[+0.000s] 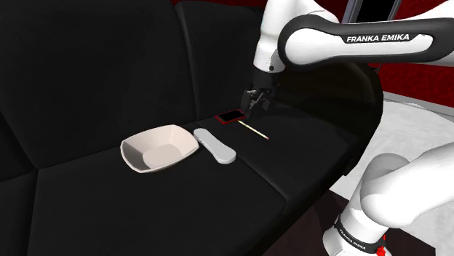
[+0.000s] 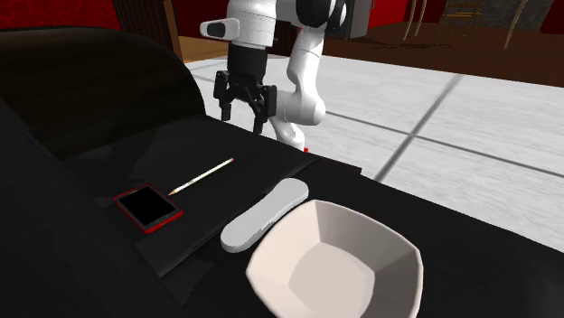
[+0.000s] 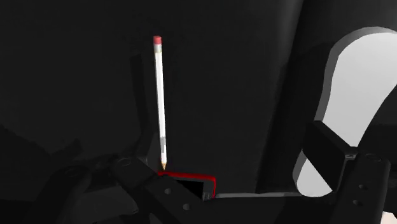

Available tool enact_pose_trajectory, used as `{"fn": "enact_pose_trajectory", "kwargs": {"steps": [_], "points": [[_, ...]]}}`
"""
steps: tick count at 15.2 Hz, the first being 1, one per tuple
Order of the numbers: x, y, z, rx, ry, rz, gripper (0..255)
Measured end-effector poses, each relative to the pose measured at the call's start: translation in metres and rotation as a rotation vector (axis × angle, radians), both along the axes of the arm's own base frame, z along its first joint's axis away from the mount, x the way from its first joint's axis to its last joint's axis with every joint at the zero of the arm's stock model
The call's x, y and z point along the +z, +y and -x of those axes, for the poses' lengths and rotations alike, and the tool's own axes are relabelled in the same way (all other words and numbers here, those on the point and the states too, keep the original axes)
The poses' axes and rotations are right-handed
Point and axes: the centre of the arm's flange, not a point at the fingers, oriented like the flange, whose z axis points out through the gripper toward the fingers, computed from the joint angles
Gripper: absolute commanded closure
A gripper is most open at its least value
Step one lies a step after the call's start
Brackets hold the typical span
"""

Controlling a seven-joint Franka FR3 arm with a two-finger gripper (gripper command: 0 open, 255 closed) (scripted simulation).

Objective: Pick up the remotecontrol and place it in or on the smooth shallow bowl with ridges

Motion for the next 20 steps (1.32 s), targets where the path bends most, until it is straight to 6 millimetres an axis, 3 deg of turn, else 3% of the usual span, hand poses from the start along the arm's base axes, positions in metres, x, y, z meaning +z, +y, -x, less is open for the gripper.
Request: {"fn": "enact_pose_trajectory", "kwargs": {"steps": [12,20], "points": [[-0.061,0.114,-0.079,-0.074,0.034,-0.042,0],[-0.098,0.119,-0.091,-0.082,0.027,-0.049,0]]}}
